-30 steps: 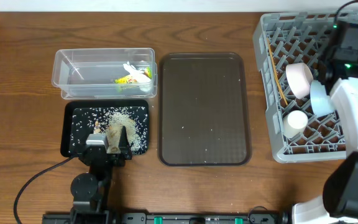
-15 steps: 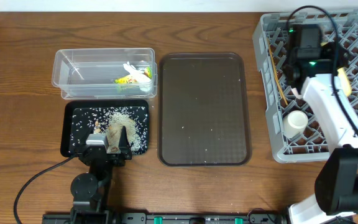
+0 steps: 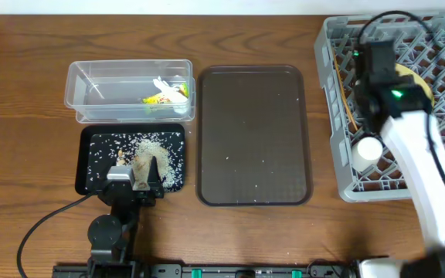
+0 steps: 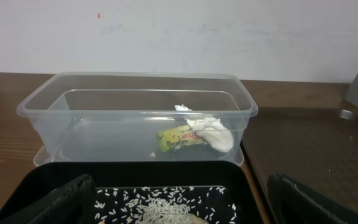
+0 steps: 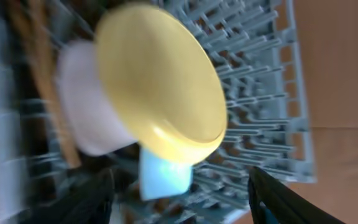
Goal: Sort waste into correct bins and load items into the dishwasher rack
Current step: 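Stand the yellow plate upright in the rack and release it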
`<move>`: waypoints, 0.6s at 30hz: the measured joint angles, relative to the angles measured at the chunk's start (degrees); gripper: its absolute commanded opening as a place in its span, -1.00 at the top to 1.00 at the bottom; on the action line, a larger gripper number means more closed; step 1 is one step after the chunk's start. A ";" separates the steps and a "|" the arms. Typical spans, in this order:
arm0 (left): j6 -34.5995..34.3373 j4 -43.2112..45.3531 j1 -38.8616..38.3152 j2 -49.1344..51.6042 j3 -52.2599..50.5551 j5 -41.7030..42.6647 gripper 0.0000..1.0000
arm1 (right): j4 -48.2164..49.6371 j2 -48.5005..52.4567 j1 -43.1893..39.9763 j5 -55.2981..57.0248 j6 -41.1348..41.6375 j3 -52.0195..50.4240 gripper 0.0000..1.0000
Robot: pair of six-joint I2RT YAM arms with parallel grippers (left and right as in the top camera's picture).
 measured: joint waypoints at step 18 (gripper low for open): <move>0.00 0.00 0.00 0.00 0.00 0.00 -0.81 | -10.40 -23.58 3.17 -68.08 18.38 0.04 -0.98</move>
